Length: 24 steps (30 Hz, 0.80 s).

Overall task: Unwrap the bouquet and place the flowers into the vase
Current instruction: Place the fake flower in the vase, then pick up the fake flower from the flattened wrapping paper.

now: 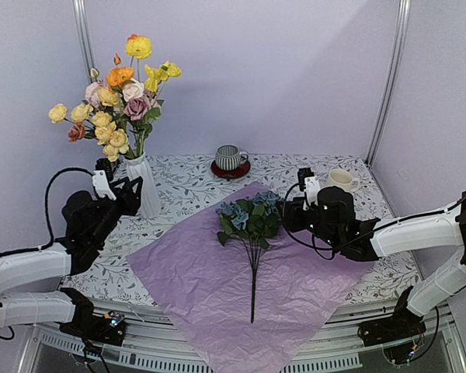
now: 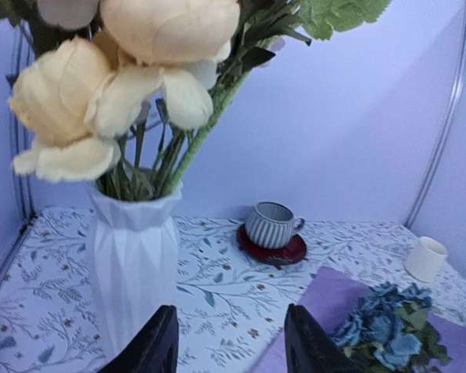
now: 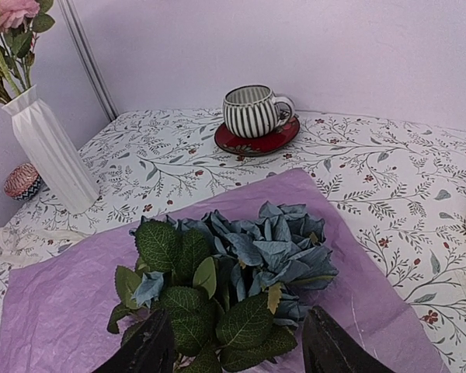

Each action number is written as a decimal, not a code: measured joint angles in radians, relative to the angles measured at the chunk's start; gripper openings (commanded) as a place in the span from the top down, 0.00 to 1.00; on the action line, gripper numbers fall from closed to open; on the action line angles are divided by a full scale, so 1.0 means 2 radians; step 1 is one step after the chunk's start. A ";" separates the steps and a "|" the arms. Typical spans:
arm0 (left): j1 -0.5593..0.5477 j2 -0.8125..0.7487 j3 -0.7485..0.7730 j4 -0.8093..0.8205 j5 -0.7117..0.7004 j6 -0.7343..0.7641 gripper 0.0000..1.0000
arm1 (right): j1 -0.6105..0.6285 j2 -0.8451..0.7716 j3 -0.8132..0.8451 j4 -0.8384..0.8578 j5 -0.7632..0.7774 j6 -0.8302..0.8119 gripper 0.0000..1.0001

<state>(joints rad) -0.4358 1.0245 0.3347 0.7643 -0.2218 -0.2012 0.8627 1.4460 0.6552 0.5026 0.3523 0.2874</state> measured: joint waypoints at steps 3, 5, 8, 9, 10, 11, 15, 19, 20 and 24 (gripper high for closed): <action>0.000 -0.056 -0.021 -0.058 0.032 -0.055 0.22 | 0.000 0.004 0.000 0.000 -0.002 0.000 0.42; 0.000 -0.097 -0.035 -0.105 0.055 -0.093 0.03 | 0.000 0.007 0.000 0.000 -0.006 0.001 0.42; 0.000 -0.152 -0.048 -0.170 0.079 -0.141 0.02 | 0.000 0.014 0.004 -0.002 -0.015 0.002 0.43; 0.000 -0.167 -0.050 -0.192 0.085 -0.155 0.02 | 0.000 0.016 0.006 -0.004 -0.017 0.002 0.44; 0.000 -0.177 -0.051 -0.207 0.088 -0.165 0.02 | 0.000 0.020 0.011 -0.010 -0.021 0.003 0.45; 0.000 -0.187 -0.052 -0.224 0.091 -0.176 0.02 | 0.000 0.025 0.019 -0.017 -0.024 0.005 0.45; 0.000 -0.209 -0.052 -0.270 0.110 -0.188 0.02 | 0.000 0.043 0.067 -0.080 -0.030 0.028 0.46; 0.000 -0.198 -0.050 -0.292 0.133 -0.190 0.02 | 0.000 0.047 0.105 -0.160 -0.043 0.085 0.46; 0.000 -0.188 -0.048 -0.294 0.142 -0.189 0.02 | 0.001 0.046 0.106 -0.173 -0.052 0.100 0.46; 0.001 -0.125 -0.031 -0.295 0.183 -0.190 0.02 | 0.010 0.039 0.092 -0.215 -0.087 0.154 0.46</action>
<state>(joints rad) -0.4343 0.7746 0.2729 0.1738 0.1452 -0.5804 0.8829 1.5246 0.8383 0.0723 0.1780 0.5957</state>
